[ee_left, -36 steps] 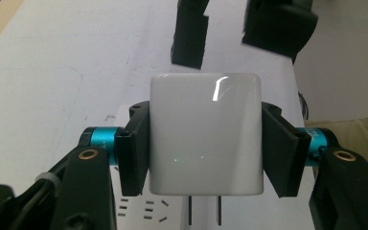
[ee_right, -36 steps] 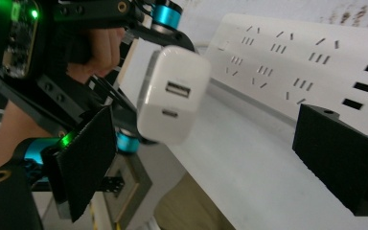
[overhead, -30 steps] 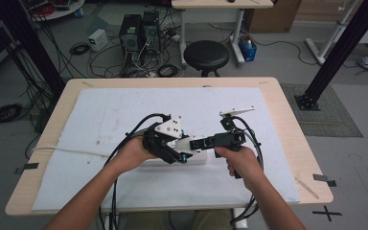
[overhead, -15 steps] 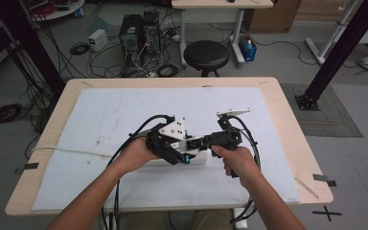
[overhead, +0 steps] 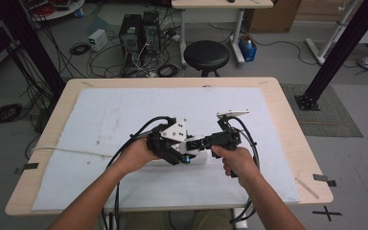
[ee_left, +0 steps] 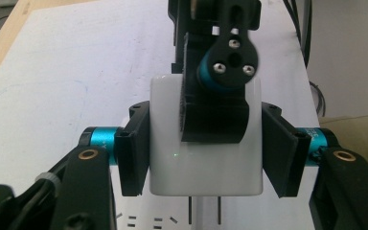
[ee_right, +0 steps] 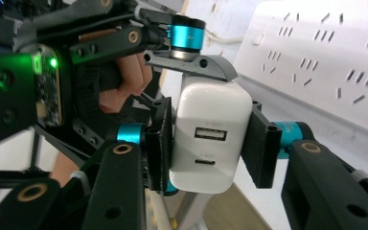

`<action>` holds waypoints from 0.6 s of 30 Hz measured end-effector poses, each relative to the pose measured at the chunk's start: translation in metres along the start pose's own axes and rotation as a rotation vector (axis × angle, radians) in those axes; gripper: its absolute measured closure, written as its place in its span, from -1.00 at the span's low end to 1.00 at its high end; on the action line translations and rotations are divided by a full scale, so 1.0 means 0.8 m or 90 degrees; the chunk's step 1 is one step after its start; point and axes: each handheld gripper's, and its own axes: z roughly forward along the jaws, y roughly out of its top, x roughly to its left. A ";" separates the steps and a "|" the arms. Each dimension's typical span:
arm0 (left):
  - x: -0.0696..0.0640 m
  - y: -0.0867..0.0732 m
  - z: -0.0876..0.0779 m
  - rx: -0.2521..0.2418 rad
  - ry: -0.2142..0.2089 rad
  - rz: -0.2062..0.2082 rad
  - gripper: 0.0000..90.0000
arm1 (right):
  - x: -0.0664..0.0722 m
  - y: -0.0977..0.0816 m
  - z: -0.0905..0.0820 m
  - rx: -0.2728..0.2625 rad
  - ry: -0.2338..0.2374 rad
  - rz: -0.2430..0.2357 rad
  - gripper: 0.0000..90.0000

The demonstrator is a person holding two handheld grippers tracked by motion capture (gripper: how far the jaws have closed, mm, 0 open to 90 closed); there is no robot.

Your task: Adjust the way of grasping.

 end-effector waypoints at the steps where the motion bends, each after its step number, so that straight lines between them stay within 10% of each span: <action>1: -0.001 0.000 0.001 0.005 0.007 0.004 -0.06 | -0.001 0.000 0.000 -0.005 0.000 0.001 0.33; 8: -0.002 0.001 0.006 0.009 0.023 -0.007 -0.08 | -0.002 -0.003 0.001 -0.032 -0.017 -0.023 0.38; 11: 0.004 0.000 0.002 0.017 0.035 -0.042 -0.42 | -0.001 -0.004 -0.002 -0.051 -0.062 -0.056 0.38; 18: 0.012 -0.032 -0.018 0.058 0.045 -0.092 -0.45 | 0.001 -0.009 -0.034 -0.118 -0.180 -0.118 0.38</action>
